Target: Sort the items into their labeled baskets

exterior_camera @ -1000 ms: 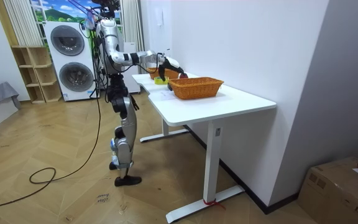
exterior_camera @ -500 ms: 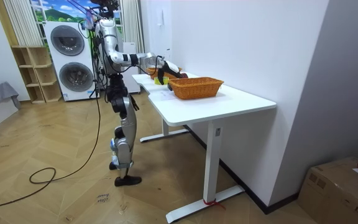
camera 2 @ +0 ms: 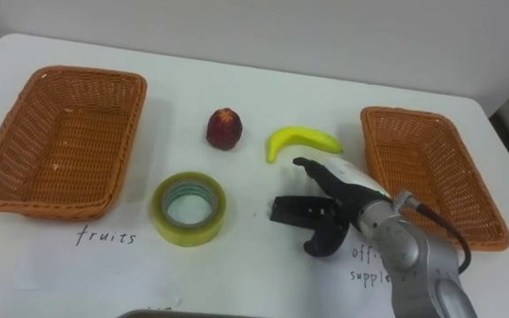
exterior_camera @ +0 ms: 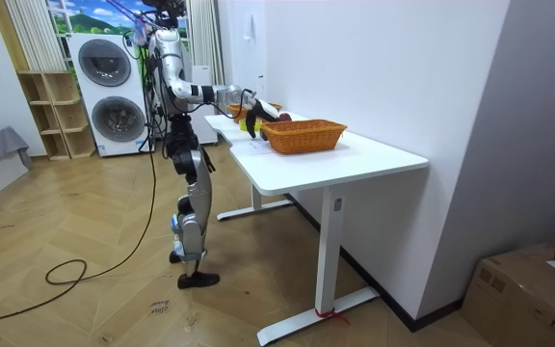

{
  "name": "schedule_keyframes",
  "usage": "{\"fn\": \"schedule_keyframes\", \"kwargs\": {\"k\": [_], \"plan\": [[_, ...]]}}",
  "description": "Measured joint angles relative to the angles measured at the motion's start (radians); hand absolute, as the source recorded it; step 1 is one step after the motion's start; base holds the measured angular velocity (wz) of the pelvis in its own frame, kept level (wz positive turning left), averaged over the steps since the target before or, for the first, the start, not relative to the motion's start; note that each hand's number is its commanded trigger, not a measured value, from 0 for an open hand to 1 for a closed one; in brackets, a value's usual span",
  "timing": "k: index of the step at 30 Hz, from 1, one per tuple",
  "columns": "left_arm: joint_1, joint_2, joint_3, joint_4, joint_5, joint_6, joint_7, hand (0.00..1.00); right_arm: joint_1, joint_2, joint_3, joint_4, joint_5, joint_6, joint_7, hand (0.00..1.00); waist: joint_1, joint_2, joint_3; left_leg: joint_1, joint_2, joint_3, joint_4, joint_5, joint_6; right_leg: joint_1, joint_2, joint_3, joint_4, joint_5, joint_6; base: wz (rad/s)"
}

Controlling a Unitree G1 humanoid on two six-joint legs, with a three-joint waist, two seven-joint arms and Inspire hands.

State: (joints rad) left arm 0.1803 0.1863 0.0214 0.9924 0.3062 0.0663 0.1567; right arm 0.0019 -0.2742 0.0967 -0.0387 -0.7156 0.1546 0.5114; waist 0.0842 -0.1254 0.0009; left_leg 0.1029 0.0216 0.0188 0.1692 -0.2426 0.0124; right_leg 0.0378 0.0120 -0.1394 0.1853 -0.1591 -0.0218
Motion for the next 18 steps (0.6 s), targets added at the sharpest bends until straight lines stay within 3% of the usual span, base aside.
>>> {"fn": "schedule_keyframes", "kwargs": {"k": [10, 18], "plan": [[-0.012, 0.0, -0.007, 0.0, 0.003, -0.002, 0.008, 0.0, 0.025, 0.007, 0.0, -0.002, -0.001, -0.004, -0.04, 0.0, 0.004, 0.009, 0.0037, -0.004, 0.0, 0.001, 0.002, 0.0, 0.0, -0.003, 0.0, 0.0, 0.001, 0.003, 0.0, 0.0], [-0.013, 0.0, -0.008, -0.023, 0.01, -0.001, 0.009, 0.0, 0.03, 0.029, 0.011, -0.03, -0.035, -0.001, -0.042, 0.0, 0.007, 0.025, 0.0011, -0.005, 0.002, 0.003, -0.006, 0.0, 0.0, -0.007, 0.006, 0.011, 0.001, 0.007, -0.002, 0.0]]}}
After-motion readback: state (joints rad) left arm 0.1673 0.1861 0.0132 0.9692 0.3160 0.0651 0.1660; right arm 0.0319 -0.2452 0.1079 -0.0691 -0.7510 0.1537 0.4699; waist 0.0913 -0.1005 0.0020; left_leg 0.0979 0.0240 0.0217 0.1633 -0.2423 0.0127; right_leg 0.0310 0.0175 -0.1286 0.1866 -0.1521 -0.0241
